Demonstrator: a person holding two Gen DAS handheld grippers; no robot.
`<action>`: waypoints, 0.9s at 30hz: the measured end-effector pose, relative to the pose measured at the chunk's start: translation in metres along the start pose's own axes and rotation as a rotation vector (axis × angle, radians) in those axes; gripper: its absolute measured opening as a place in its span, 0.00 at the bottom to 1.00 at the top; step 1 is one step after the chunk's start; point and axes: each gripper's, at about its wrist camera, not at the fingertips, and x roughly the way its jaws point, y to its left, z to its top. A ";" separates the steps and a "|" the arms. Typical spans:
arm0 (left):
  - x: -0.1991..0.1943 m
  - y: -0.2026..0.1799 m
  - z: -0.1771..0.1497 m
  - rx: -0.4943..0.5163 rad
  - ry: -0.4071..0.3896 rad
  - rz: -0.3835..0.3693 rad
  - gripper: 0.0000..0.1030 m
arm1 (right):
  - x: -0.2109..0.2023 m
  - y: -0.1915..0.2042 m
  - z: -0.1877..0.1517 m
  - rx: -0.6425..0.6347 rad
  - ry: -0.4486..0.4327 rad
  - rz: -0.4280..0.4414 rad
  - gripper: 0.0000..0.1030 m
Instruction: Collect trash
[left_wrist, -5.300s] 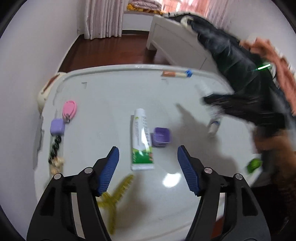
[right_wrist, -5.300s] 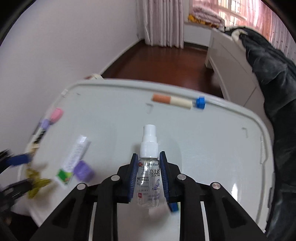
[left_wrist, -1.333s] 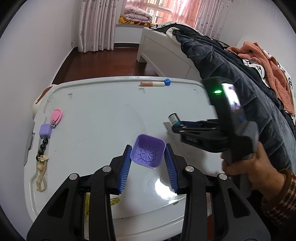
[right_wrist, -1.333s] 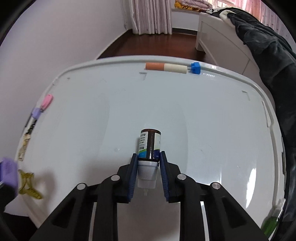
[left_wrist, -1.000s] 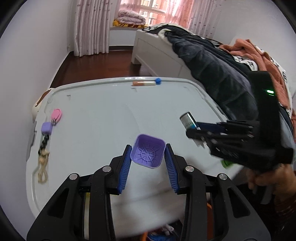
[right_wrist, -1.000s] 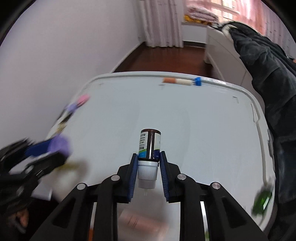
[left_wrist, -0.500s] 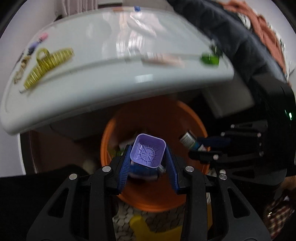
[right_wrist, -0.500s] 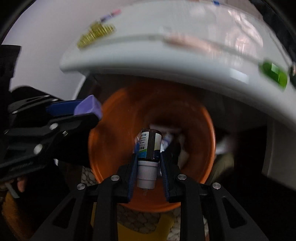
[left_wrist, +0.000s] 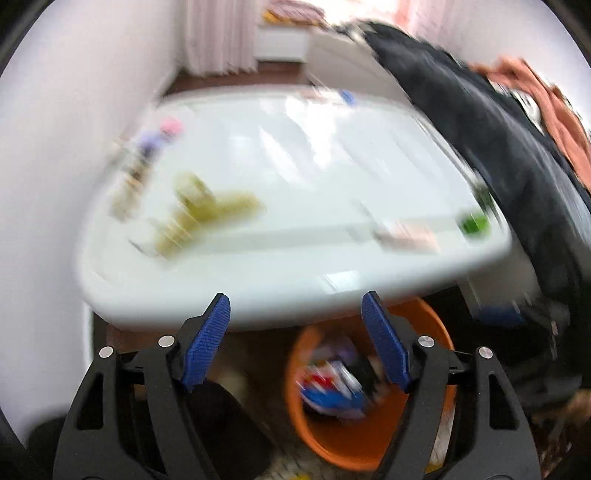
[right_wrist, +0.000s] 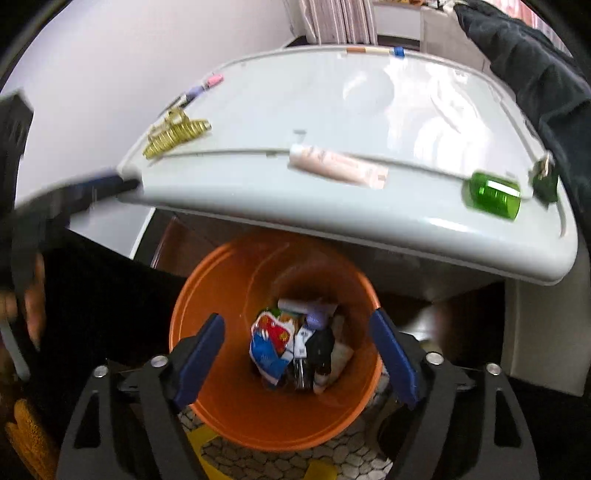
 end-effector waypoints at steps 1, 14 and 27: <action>-0.002 0.010 0.011 -0.020 -0.022 0.020 0.74 | -0.002 0.000 0.002 0.001 -0.010 0.005 0.80; 0.083 0.069 0.081 -0.173 0.097 0.225 0.79 | 0.004 -0.001 0.006 0.015 -0.008 0.036 0.82; 0.077 -0.017 0.078 -0.017 -0.007 -0.057 0.29 | -0.016 -0.031 0.076 0.060 -0.136 -0.090 0.84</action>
